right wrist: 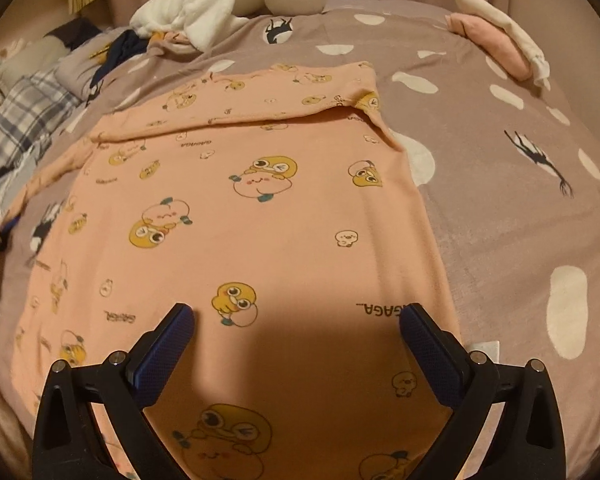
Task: Fold small clothes
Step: 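Move the left tool to the other sleeve cuff and grasp it, then lift and fold the held sleeve across the shirt body with the left tool, then open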
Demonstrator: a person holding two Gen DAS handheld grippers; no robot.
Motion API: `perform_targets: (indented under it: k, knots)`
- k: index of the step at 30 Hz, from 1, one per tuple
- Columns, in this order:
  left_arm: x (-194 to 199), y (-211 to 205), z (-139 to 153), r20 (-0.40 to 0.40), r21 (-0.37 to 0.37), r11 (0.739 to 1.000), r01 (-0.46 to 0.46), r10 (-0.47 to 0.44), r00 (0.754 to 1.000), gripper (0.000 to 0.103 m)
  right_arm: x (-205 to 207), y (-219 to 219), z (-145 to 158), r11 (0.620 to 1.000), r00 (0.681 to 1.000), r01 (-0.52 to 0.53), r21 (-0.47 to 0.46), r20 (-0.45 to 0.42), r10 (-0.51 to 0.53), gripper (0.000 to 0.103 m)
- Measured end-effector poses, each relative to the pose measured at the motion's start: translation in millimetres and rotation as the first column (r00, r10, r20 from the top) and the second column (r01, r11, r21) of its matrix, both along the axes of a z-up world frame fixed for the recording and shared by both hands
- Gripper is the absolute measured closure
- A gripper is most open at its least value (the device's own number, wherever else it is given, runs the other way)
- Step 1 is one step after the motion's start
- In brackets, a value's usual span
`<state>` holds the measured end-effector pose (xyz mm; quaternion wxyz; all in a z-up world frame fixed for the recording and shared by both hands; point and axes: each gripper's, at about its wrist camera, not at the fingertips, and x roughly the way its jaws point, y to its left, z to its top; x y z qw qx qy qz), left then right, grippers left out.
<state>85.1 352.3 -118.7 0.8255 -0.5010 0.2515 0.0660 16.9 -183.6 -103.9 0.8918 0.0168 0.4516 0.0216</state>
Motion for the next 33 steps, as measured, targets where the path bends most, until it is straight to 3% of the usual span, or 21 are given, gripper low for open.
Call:
perform_targets:
  k: [7, 14, 17, 19, 20, 21, 23, 26, 30, 33]
  knots:
    - [5.4, 8.8, -1.7, 0.043, -0.026, 1.000, 0.006, -0.004, 0.999, 0.000, -0.1, 1.7, -2.0, 1.000, 0.999, 0.027, 0.001, 0.022, -0.027, 0.001]
    - [2.1, 23.4, -5.6, 0.034, -0.144, 0.989, -0.036, 0.042, 0.999, 0.005, 2.6, 4.3, -5.6, 0.999, 0.999, 0.019, -0.025, 0.046, -0.018, 0.001]
    - [3.8, 21.1, -6.3, -0.046, -0.092, 0.993, -0.080, 0.076, 0.996, 0.031, 1.8, 4.1, -6.2, 0.999, 0.998, 0.020, -0.026, 0.057, -0.019, 0.001]
    - [3.2, 22.1, -11.6, -0.079, -0.064, 0.992, -0.110, 0.105, 0.991, 0.065, 2.0, 4.6, -6.5, 0.999, 0.998, 0.020, -0.033, 0.058, -0.018, 0.001]
    - [2.4, 24.9, -17.3, -0.088, -0.060, 0.991, -0.122, 0.116, 0.989, 0.076, 2.0, 4.9, -6.5, 0.999, 0.998, 0.020, -0.035, 0.058, -0.018, 0.001]
    - [1.1, 29.5, -24.1, -0.097, -0.074, 0.988, -0.134, 0.127, 0.987, 0.095, 1.8, 5.1, -6.3, 0.999, 0.998, 0.020, -0.038, 0.059, -0.018, 0.001]
    - [-3.0, 42.3, -41.8, -0.064, -0.193, 0.971, -0.141, 0.131, 0.989, 0.097, 1.4, 5.0, -6.4, 0.999, 0.998, 0.021, -0.038, 0.063, -0.018, 0.001]
    - [-2.6, 48.8, -43.8, -0.050, -0.258, 0.956, -0.136, 0.127, 0.991, 0.097, 1.0, 5.1, -6.8, 0.999, 0.998, 0.021, -0.038, 0.065, -0.019, 0.000]
    - [3.5, 38.5, -28.8, -0.082, -0.116, 0.983, -0.140, 0.131, 0.988, 0.098, 1.8, 7.0, -7.7, 0.998, 0.998, 0.023, -0.054, 0.067, -0.019, 0.000]
    - [5.6, 35.0, -20.4, -0.109, -0.064, 0.987, -0.150, 0.142, 0.984, 0.099, 2.3, 6.4, -7.9, 0.998, 0.997, 0.022, -0.054, 0.070, -0.018, 0.000]
